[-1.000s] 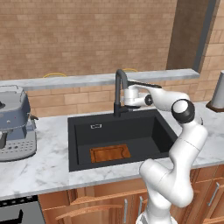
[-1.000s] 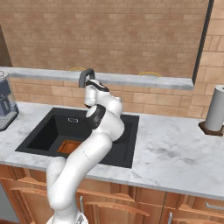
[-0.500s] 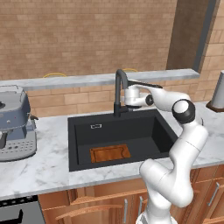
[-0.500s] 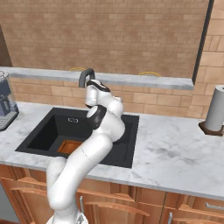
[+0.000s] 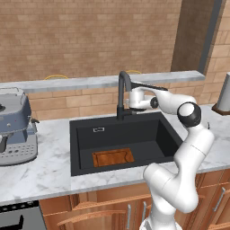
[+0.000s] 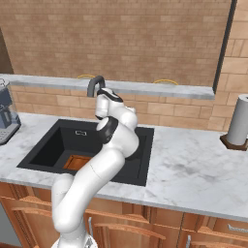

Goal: Turn on the sink faucet with hot water and rinse the cutting board for ten seconds, then turn off the faucet. Push the cutting board to reach the water if necessary.

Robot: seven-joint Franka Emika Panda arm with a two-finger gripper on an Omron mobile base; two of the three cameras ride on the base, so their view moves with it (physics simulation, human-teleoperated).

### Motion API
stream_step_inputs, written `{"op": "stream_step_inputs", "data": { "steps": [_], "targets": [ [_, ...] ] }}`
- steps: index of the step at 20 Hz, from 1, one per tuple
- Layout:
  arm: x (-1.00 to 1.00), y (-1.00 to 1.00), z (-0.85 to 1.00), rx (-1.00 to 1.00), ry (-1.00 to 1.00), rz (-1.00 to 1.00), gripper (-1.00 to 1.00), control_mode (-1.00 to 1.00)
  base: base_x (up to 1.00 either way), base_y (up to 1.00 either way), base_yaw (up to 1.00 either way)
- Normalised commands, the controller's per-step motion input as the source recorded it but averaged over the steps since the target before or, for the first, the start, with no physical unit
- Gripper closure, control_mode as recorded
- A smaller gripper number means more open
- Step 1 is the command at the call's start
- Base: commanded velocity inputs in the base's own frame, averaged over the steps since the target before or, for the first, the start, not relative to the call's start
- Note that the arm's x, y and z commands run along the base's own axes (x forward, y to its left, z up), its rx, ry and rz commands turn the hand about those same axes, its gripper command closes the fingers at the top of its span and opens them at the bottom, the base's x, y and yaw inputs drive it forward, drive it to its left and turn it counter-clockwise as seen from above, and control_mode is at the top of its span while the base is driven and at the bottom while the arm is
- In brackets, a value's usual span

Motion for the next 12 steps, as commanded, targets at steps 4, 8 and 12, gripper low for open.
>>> {"op": "stream_step_inputs", "data": {
  "steps": [4,8,12],
  "targets": [
    [-0.03,-0.45,0.00,0.00,0.00,0.00,1.00,-1.00,0.00,0.00,0.00],
    [0.00,-0.43,0.00,0.00,0.00,0.00,1.00,-1.00,0.00,0.00,0.00],
    [0.00,-0.34,0.00,0.00,0.00,0.00,1.00,-1.00,0.00,0.00,0.00]
  ]
}}
